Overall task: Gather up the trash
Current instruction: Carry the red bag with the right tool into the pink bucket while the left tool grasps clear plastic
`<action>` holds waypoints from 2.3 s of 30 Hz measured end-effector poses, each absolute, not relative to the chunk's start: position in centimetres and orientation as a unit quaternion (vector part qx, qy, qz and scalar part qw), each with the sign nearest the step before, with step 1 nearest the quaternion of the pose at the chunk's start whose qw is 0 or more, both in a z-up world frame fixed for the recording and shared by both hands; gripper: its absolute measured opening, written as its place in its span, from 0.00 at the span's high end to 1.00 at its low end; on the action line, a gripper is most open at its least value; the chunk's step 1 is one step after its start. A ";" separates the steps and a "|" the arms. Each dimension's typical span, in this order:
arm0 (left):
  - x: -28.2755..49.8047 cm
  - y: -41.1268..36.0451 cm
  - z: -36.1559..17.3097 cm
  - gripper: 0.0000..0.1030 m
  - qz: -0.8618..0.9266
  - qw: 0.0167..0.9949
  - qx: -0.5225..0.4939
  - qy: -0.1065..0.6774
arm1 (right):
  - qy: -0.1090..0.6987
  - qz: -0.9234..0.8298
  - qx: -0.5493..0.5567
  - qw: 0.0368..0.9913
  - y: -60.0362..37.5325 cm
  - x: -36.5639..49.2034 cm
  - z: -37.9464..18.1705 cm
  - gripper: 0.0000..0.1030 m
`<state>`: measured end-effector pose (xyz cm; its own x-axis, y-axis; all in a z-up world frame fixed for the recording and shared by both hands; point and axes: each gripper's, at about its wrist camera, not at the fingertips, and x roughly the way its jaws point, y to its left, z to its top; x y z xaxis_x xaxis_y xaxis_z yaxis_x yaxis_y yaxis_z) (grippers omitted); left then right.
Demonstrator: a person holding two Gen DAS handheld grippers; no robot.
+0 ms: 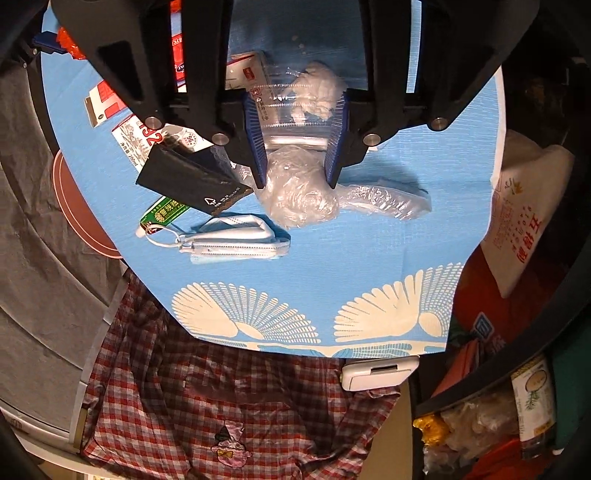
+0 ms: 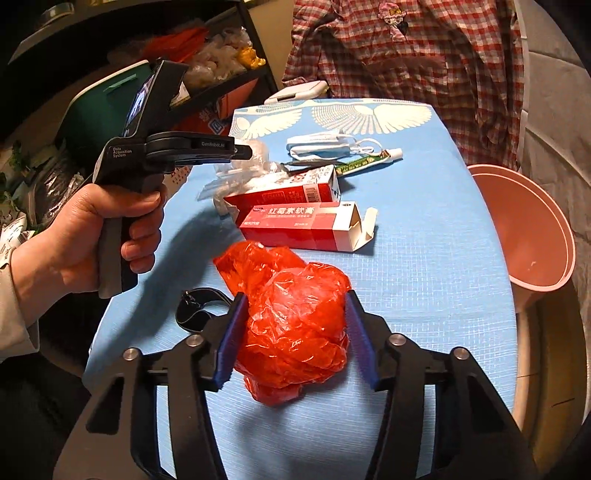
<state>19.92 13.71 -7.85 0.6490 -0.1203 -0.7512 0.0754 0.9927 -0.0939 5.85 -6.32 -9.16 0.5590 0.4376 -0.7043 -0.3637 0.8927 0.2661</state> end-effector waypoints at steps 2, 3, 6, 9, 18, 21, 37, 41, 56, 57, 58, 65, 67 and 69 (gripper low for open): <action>19.8 13.9 -7.3 0.71 -0.053 0.910 -0.030 0.410 | 0.403 0.227 0.044 0.886 -6.3 5.6 -8.7 0.53; 19.7 14.0 -7.0 0.71 -0.054 0.912 -0.032 0.406 | 0.400 0.227 0.044 0.887 -6.4 5.6 -8.5 0.55; 19.3 14.2 -6.1 0.71 -0.054 0.916 -0.036 0.395 | 0.392 0.228 0.049 0.890 -6.6 5.4 -7.7 0.58; 18.9 14.5 -5.4 0.71 -0.054 0.919 -0.040 0.388 | 0.385 0.229 0.051 0.893 -6.7 5.3 -7.2 0.59; 17.3 15.2 -3.3 0.71 -0.048 0.929 -0.047 0.364 | 0.361 0.218 0.067 0.904 -7.8 5.3 -5.4 0.61; 16.8 15.4 -2.6 0.71 -0.047 0.932 -0.051 0.355 | 0.350 0.208 0.076 0.910 -8.7 5.4 -4.6 0.61; 14.5 14.9 1.1 0.71 -0.026 0.947 -0.061 0.314 | 0.279 0.156 0.077 0.944 -13.7 9.9 5.8 0.61; 14.2 14.4 1.7 0.71 -0.021 0.950 -0.056 0.307 | 0.266 0.147 0.072 0.950 -15.0 11.4 7.9 0.61; 14.0 13.3 2.5 0.71 -0.016 0.952 -0.054 0.300 | 0.242 0.129 0.027 0.961 -18.3 15.0 9.0 0.61; 14.0 13.1 2.6 0.71 -0.016 0.952 -0.054 0.300 | 0.240 0.128 0.027 0.962 -18.6 15.2 8.8 0.61; 13.9 13.0 2.7 0.71 -0.016 0.953 -0.054 0.299 | 0.237 0.126 0.027 0.963 -18.8 15.2 8.6 0.61; 13.9 10.9 3.2 0.71 -0.028 0.953 -0.047 0.298 | 0.234 0.112 0.030 0.965 -19.6 15.2 7.8 0.61; 13.9 10.2 3.3 0.71 -0.033 0.953 -0.047 0.297 | 0.237 0.109 0.026 0.965 -19.7 15.2 7.7 0.61; 14.0 9.6 3.4 0.71 -0.037 0.953 -0.047 0.297 | 0.241 0.106 0.024 0.964 -19.8 15.3 7.5 0.61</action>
